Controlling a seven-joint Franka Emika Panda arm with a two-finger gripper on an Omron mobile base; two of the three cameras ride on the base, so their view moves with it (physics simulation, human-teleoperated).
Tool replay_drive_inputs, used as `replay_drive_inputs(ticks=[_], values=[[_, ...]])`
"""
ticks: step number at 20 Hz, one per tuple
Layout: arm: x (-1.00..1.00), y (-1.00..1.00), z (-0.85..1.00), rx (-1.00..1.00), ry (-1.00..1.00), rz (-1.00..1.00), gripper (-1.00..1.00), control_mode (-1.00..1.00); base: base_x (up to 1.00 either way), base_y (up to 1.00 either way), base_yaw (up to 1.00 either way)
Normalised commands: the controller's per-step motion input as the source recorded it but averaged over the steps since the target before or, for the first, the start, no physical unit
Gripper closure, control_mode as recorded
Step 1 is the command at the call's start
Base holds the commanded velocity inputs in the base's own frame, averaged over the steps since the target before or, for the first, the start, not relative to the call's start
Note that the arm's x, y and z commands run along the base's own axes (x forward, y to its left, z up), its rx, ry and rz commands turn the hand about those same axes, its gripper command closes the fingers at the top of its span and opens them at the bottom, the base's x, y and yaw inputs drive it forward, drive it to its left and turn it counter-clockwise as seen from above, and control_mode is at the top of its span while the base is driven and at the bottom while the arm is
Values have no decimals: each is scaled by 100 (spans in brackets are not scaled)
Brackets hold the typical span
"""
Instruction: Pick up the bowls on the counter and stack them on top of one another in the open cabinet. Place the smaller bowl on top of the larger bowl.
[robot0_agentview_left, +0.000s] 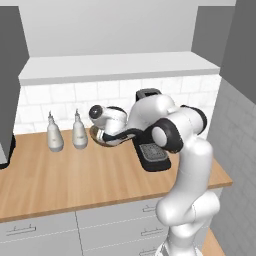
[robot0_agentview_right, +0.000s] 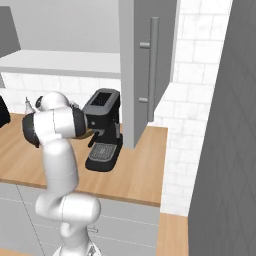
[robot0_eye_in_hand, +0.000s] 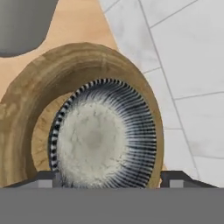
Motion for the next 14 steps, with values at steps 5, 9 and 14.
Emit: replay_drive_inputs(ticks=[5,9,14], values=[[-63,53,1,0,-2,0,-100,-100,0,0,0],[-4,6,-1,0,0,0,-100,-100,0,0,0],[0,0,-25,0,6,1,-100,-100,0,0,0]])
